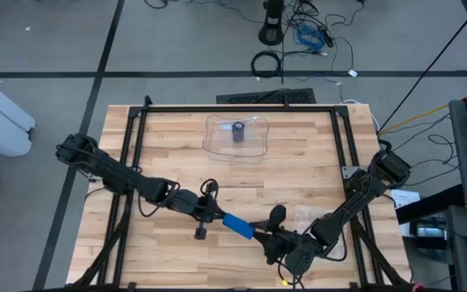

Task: Roll bandage
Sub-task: Roll the blue bandage

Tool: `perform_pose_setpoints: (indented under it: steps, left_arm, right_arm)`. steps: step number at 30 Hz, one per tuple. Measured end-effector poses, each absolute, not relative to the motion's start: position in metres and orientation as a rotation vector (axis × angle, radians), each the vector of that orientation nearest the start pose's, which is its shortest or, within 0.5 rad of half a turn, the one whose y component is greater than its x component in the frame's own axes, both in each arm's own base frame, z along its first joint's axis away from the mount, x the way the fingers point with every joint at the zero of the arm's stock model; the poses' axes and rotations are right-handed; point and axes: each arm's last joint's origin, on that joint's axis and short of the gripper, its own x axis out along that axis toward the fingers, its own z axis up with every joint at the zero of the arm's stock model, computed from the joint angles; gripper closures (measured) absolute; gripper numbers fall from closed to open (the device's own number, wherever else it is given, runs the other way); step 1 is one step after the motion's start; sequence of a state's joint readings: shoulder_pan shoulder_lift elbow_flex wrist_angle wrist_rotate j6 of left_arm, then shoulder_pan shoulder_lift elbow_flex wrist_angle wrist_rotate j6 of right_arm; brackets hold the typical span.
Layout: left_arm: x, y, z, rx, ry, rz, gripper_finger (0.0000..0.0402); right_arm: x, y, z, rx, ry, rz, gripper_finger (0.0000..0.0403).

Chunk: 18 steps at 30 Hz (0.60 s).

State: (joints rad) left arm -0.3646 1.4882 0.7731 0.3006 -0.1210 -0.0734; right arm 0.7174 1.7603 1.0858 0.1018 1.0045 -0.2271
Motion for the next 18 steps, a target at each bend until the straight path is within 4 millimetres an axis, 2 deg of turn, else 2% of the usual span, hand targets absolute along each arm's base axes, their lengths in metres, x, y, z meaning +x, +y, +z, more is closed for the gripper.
perform_pose_setpoints:
  steps: [7, 12, 18]
  left_arm:
    - [0.298, -0.101, 0.204, 0.022, 0.436, -0.21, 0.0395]
    - [0.297, -0.1, 0.207, 0.022, 0.417, -0.199, 0.0389]
    - [0.294, -0.093, 0.209, 0.063, 0.443, -0.042, 0.0346]
  right_arm:
    - [0.293, 0.222, 0.209, -0.674, 0.428, -0.235, 0.039]
    - [0.292, 0.221, 0.208, -0.666, 0.438, -0.26, 0.0397]
    - [0.285, 0.22, 0.206, -0.716, 0.447, -0.393, 0.04]
